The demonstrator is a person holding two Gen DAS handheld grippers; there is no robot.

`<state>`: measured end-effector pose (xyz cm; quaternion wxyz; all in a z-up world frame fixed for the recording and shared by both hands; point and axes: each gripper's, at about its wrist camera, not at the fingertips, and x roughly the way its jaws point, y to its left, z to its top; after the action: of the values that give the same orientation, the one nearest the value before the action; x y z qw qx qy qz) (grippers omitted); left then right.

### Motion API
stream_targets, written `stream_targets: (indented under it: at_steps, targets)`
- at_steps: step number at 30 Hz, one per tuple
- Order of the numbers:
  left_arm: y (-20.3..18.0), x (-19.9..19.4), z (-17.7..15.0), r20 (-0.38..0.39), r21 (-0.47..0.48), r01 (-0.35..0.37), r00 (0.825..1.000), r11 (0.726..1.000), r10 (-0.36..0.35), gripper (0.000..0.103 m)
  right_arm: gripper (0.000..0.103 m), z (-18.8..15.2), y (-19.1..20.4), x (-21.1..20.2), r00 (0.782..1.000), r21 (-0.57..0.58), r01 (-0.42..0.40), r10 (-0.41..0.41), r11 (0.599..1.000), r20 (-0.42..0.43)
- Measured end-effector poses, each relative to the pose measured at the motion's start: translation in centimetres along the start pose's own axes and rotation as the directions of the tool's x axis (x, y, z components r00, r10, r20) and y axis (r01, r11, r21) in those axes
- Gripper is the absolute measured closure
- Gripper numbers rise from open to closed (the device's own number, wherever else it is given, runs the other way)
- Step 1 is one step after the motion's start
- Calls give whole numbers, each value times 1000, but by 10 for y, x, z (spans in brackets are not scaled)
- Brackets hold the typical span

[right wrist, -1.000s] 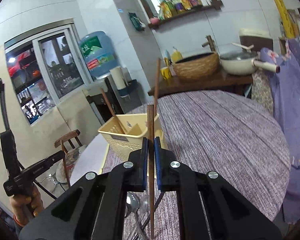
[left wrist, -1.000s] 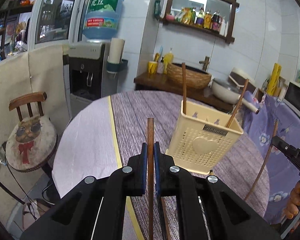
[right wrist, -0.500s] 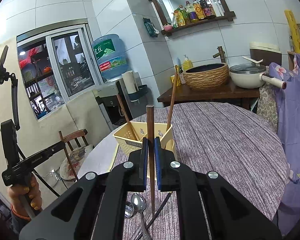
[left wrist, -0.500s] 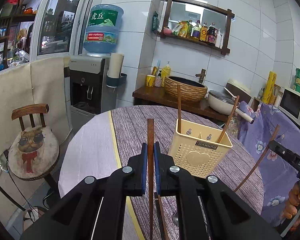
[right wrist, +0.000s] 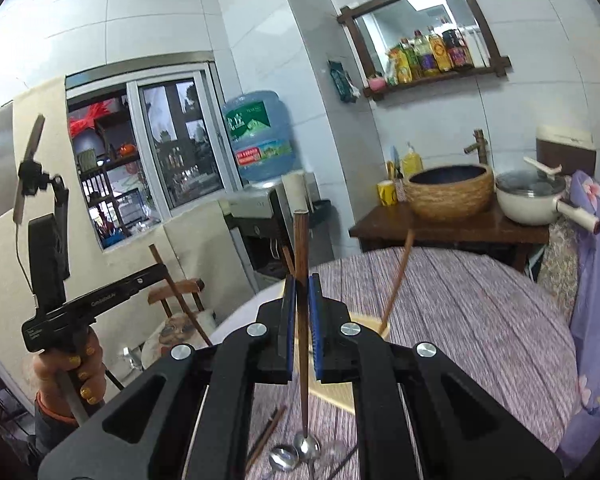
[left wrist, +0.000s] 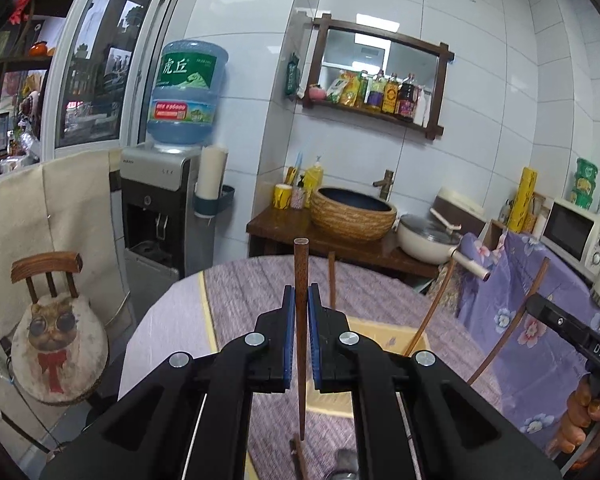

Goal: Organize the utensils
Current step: 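Lower both chopsticks into the holder and open both grippers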

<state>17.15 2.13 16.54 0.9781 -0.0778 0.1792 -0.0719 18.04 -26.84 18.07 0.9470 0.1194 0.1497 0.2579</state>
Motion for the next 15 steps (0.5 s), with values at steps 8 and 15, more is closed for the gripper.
stream_targets:
  at_steps: [8, 15]
  targets:
    - [-21, 5, 69, 83, -55, 76, 994, 996, -71, 96, 95, 61, 1, 10, 994, 8, 34, -35, 999, 108]
    - [-42, 47, 52, 78, -48, 33, 997, 998, -29, 96, 95, 45, -15, 40, 981, -12, 150, -147, 989, 126]
